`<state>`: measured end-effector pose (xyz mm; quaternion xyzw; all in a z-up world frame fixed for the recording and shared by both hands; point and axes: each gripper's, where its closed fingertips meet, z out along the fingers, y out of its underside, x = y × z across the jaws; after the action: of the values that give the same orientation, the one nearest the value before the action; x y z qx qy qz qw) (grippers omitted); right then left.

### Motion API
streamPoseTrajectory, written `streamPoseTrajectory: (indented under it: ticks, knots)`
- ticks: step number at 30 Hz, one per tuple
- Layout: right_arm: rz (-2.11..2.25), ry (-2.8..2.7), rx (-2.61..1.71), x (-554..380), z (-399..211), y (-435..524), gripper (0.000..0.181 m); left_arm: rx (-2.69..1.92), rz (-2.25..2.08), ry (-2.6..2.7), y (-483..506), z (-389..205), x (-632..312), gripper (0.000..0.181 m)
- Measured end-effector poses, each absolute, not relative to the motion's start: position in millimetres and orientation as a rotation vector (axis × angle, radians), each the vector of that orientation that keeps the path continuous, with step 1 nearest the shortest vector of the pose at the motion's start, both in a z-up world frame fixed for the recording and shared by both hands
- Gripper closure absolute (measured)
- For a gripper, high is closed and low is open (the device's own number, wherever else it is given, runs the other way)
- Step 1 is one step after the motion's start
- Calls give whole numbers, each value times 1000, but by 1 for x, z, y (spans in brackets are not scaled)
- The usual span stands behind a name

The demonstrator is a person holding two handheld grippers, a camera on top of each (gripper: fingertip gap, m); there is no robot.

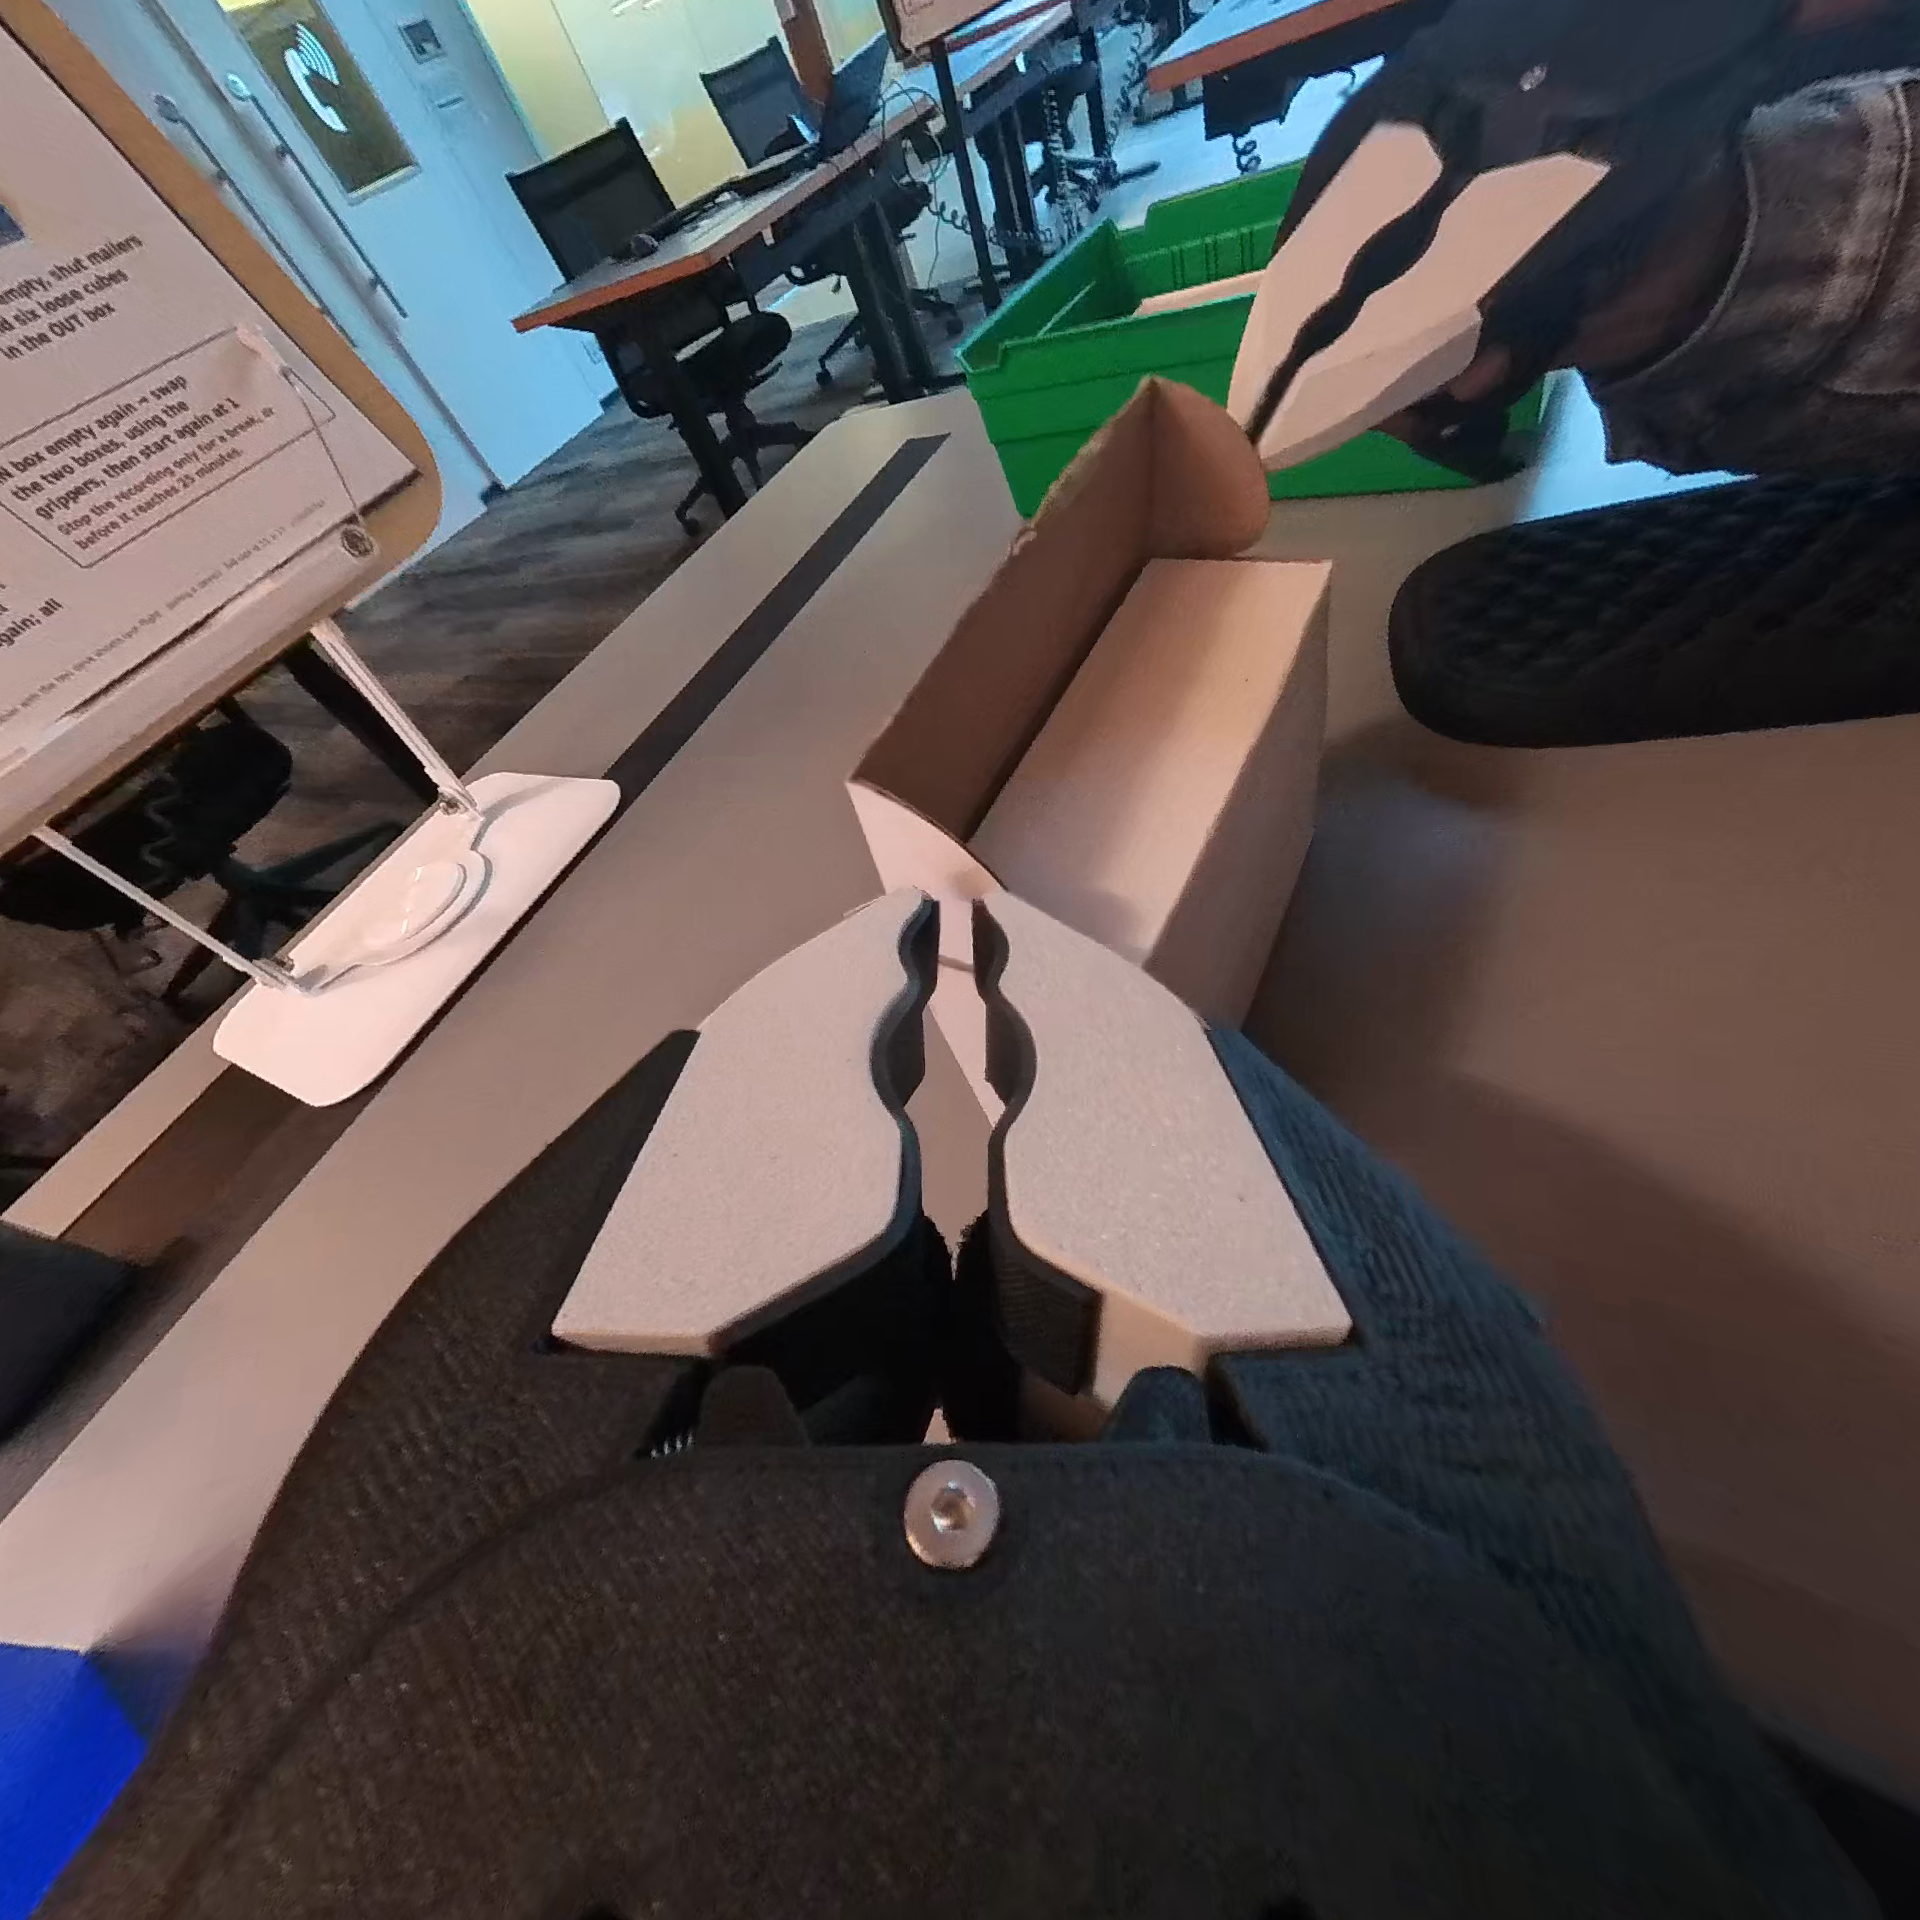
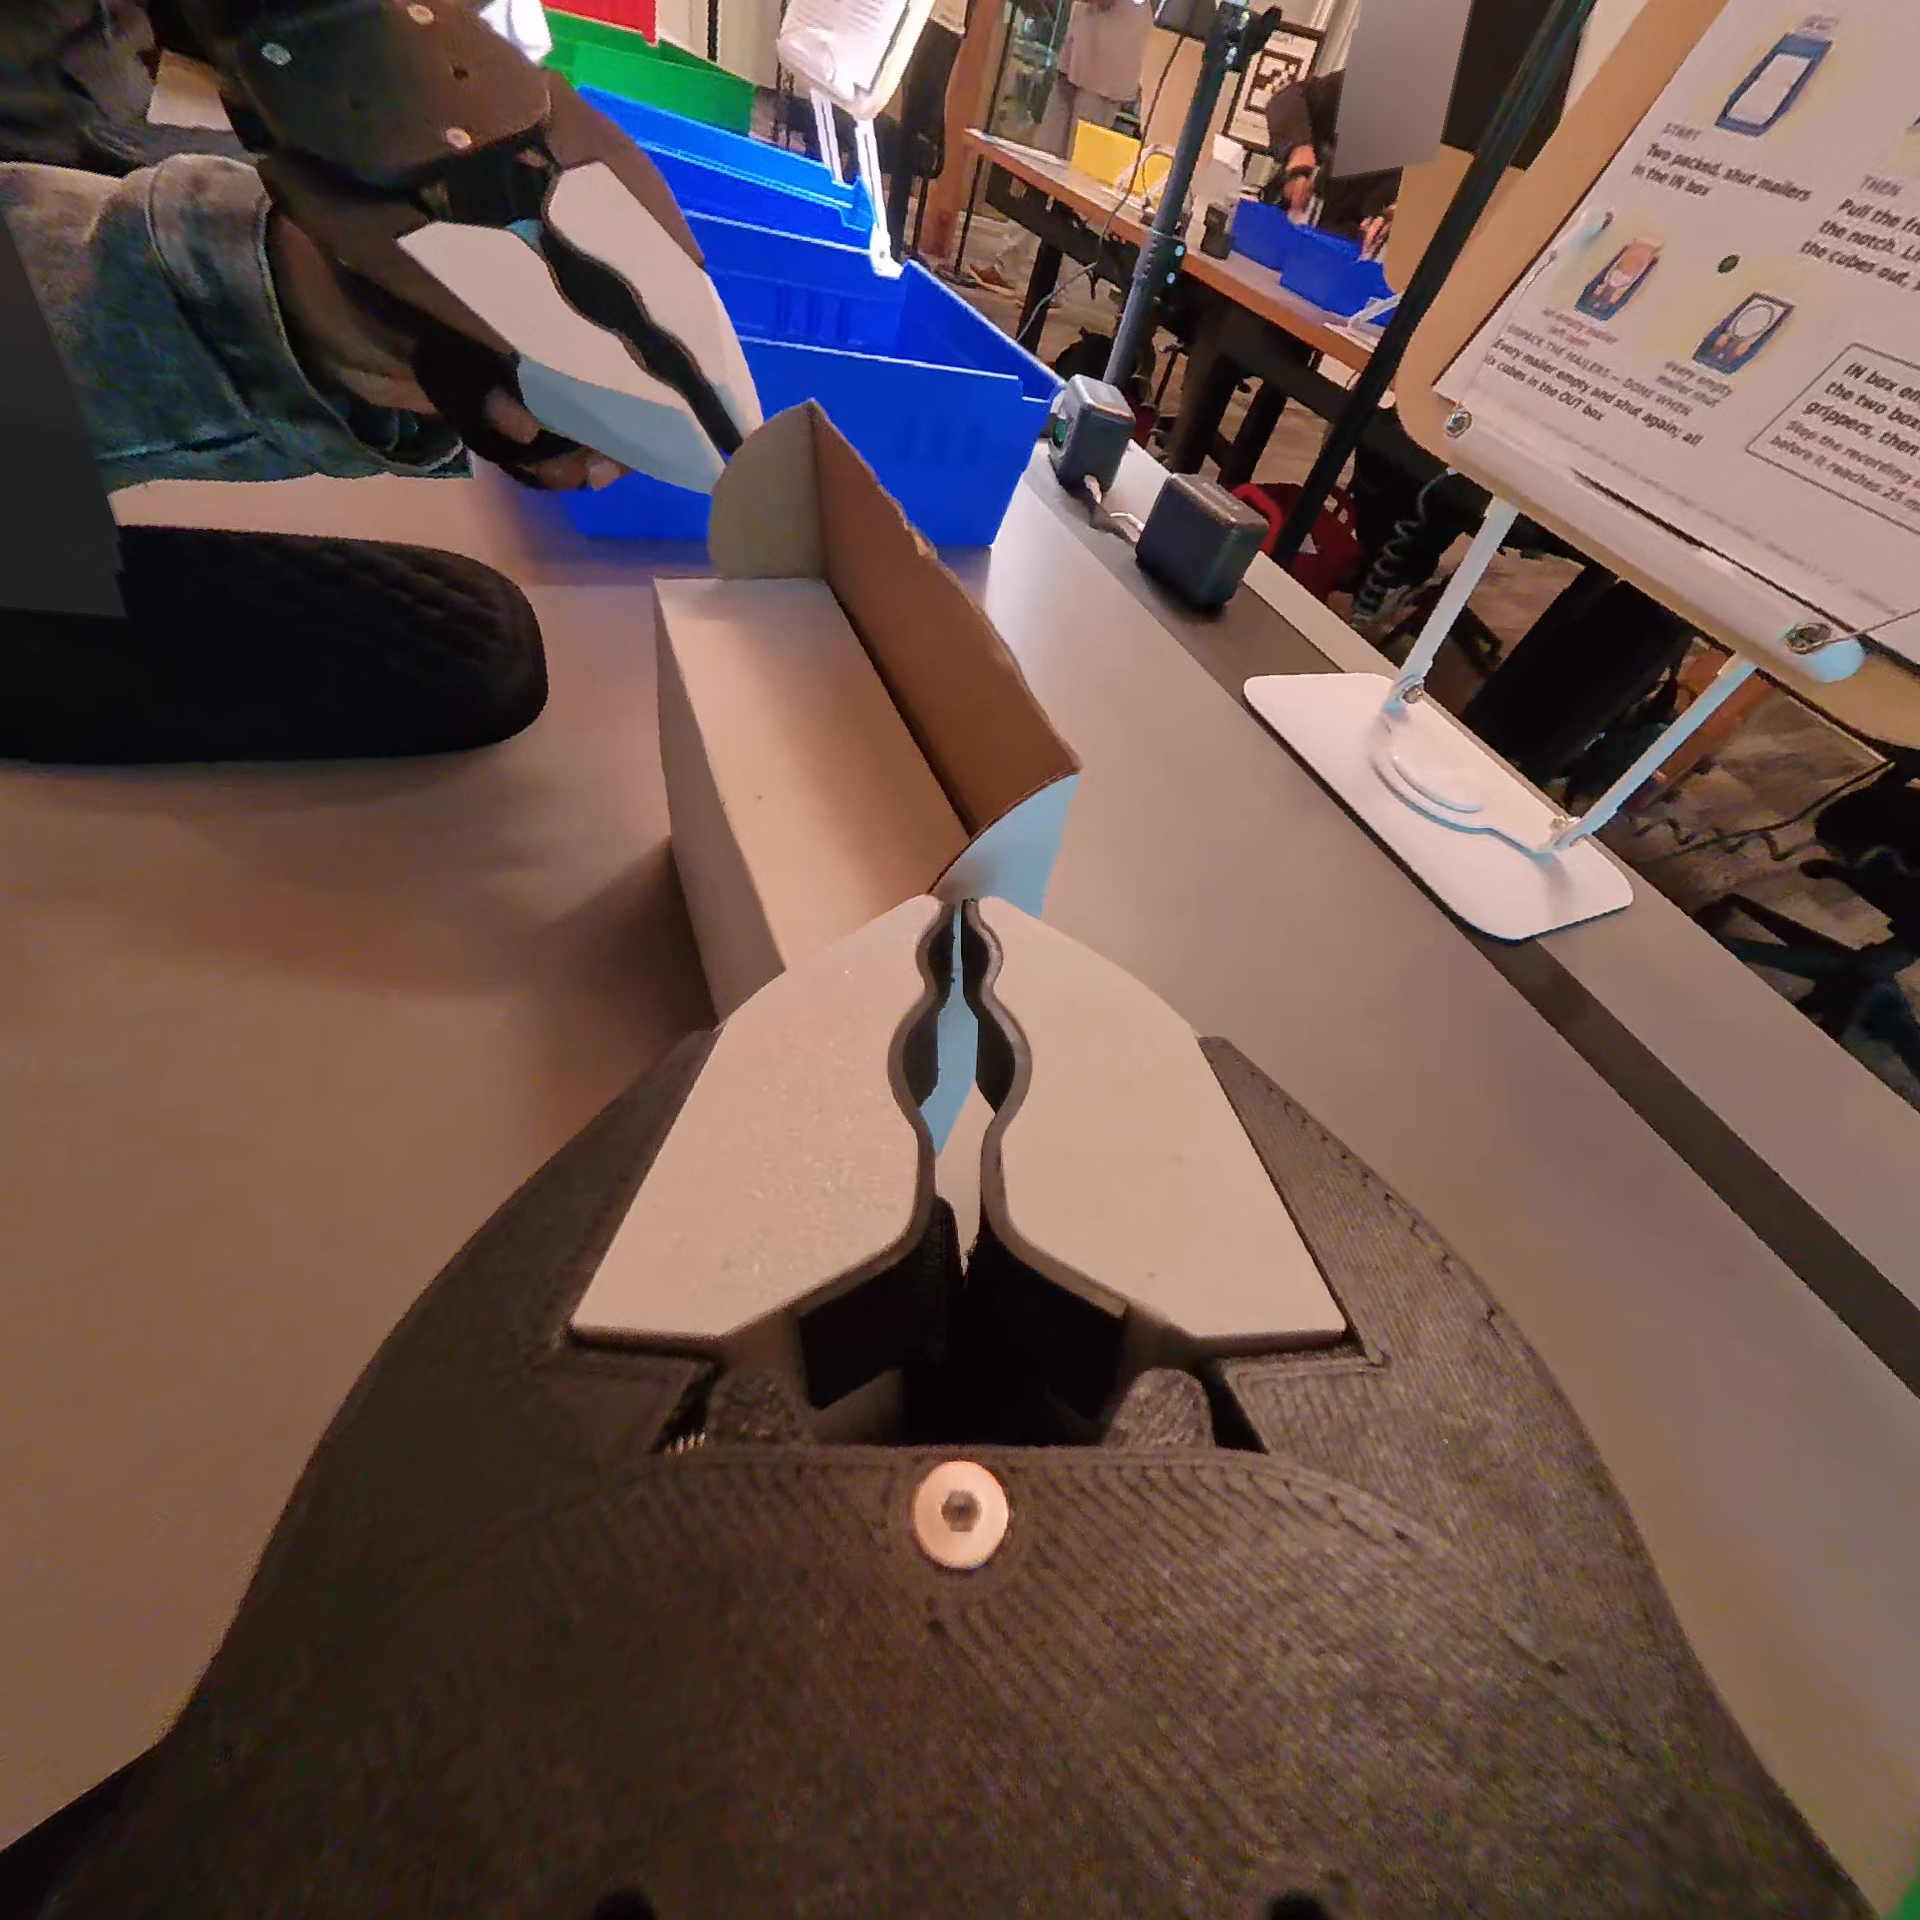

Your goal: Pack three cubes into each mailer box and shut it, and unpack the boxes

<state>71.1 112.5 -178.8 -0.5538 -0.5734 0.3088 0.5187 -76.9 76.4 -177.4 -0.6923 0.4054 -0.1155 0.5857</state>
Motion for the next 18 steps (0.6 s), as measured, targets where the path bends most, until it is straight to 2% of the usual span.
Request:
streamPoseTrajectory:
  ticks: [8, 12, 15, 18]
  knots:
    - [746, -1411, -1316, 75, -179, 110, 175, -1607, -277, 978, 73, -182, -82, 172]
    - [665, -1515, -1199, 81, -166, 118, 153, -1526, -211, 1088, 75, -166, -92, 140]
    - [450, -1689, -1026, 83, -156, 129, 147, -1481, -243, 1234, 73, -161, -89, 136]
    - [480, -1915, -997, 79, -161, 125, 135, -1521, -297, 1350, 75, -162, -91, 136]
